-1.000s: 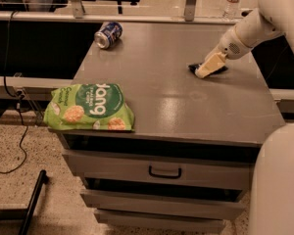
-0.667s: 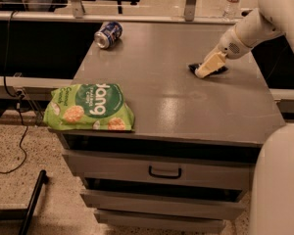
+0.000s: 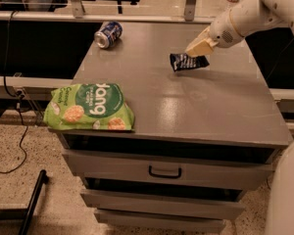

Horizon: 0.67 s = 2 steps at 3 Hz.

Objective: Move rxbar blueberry near green rice chip bag

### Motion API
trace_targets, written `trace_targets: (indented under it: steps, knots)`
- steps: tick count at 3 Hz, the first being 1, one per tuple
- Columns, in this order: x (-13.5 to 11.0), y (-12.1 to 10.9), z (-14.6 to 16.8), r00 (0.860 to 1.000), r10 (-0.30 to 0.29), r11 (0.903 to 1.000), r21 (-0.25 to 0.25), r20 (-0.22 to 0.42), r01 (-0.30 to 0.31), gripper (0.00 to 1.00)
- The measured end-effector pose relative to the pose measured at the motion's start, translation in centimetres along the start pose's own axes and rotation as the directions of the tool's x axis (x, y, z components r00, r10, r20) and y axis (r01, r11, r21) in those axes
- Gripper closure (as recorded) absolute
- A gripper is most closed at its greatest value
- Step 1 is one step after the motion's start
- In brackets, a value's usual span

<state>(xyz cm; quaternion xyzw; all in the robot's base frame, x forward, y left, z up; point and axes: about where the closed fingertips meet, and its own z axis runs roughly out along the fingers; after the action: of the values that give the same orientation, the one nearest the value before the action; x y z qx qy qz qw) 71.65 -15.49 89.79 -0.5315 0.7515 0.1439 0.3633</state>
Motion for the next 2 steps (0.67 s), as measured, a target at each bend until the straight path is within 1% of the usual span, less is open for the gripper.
trace_targets:
  steps: [1, 2]
  knots:
    - [-4.3, 2.9, -0.4, 0.994, -0.098, 0.9946, -0.030, 0.039, 0.099, 1.00]
    - [-5.6, 4.6, -0.2, 0.991, -0.110, 0.9903, -0.076, 0.071, 0.116, 1.00]
